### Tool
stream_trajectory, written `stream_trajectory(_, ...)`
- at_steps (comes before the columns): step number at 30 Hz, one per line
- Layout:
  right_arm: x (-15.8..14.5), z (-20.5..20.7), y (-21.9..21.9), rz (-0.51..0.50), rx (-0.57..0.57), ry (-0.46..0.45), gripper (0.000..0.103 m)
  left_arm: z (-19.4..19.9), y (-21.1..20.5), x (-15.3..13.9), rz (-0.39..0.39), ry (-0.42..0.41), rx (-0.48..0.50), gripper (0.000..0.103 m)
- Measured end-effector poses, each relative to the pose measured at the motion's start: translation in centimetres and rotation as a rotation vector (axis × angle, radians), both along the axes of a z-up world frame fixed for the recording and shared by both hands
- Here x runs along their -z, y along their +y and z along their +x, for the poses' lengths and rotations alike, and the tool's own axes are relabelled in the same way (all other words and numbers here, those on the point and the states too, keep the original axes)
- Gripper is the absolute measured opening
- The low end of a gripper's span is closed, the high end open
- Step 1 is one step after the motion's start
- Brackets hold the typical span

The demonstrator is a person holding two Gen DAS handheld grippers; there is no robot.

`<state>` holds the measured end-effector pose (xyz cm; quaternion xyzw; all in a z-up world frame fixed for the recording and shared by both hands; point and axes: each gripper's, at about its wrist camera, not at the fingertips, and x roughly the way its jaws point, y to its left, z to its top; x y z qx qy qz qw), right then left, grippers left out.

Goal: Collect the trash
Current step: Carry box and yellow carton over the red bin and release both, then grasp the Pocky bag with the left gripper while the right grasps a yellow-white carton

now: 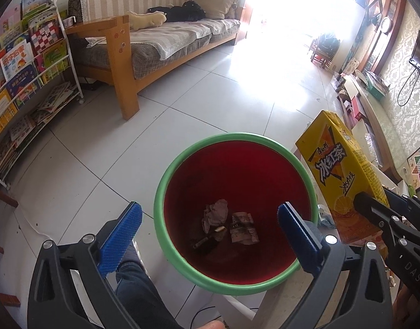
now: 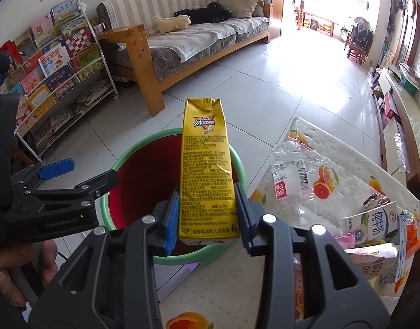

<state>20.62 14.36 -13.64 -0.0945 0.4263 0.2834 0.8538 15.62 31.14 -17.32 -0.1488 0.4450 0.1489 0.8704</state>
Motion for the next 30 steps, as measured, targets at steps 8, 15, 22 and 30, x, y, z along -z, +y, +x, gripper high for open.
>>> stream_trajectory(8, 1.1, -0.1, 2.3, -0.006, -0.026, 0.026, 0.068, -1.6, 2.8, -0.5, 0.006, -0.014, -0.08, 0.095)
stream_trajectory(15, 0.9, -0.5, 3.1, -0.006, -0.032, 0.011, 0.097, -2.3, 3.7, -0.8, 0.0, -0.035, -0.106, 0.095)
stream_trajectory(22, 0.0, -0.7, 0.8, 0.006, 0.013, 0.011, 0.098, -2.2, 2.0, -1.6, 0.002, -0.052, -0.075, 0.095)
stream_trajectory(30, -1.9, -2.6, -6.4, 0.022, 0.121, -0.028, 0.098, -2.1, -3.0, -3.7, 0.013, -0.095, 0.028, 0.095)
